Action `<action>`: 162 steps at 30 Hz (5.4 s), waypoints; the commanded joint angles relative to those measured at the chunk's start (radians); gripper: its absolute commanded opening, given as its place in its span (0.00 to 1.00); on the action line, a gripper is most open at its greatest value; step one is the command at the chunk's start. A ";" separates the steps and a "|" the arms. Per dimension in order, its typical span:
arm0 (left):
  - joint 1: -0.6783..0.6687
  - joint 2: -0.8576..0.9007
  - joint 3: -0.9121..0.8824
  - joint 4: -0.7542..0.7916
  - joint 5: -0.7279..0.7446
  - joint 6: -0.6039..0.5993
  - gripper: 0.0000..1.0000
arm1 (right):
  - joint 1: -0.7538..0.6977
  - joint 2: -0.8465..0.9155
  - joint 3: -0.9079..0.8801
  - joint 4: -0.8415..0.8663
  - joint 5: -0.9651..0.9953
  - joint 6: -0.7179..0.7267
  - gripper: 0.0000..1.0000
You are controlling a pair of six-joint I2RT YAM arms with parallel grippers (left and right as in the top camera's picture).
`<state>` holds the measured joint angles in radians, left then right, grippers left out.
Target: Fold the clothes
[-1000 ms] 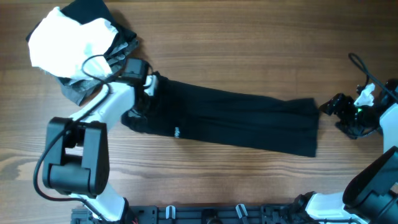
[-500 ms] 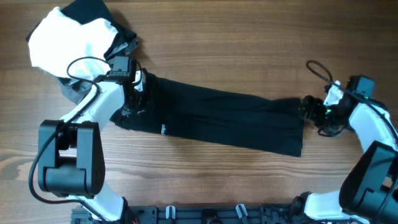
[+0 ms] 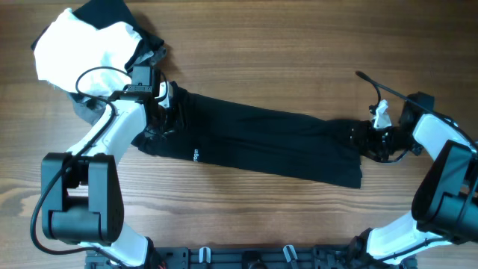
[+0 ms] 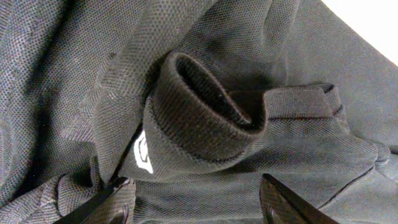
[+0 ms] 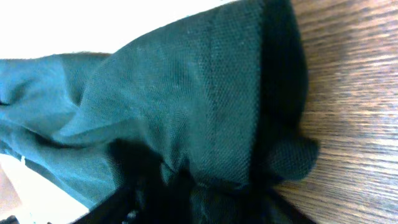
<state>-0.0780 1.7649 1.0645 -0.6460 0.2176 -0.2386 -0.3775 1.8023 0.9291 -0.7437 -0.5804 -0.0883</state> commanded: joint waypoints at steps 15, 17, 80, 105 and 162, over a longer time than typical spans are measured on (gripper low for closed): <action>0.007 -0.198 0.047 -0.004 0.108 0.025 0.71 | -0.087 0.048 0.392 -0.277 0.465 0.150 0.04; 0.007 -0.285 0.048 -0.004 0.108 0.025 0.72 | -0.087 0.029 0.450 -0.319 0.492 0.153 0.04; 0.007 -0.410 0.048 -0.053 0.107 0.025 0.75 | 0.830 0.045 0.285 -0.121 -0.104 0.115 0.29; -0.014 -0.282 0.005 -0.169 0.055 0.161 0.96 | 0.764 0.177 0.293 -0.038 -0.026 0.647 0.04; -0.079 -0.118 0.186 -0.207 0.292 0.327 0.04 | 0.533 0.126 0.293 -0.181 0.340 0.537 0.14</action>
<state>-0.1287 1.6993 1.2243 -0.8631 0.4454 0.0914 0.1562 1.8782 1.2274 -0.9272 -0.3252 0.4438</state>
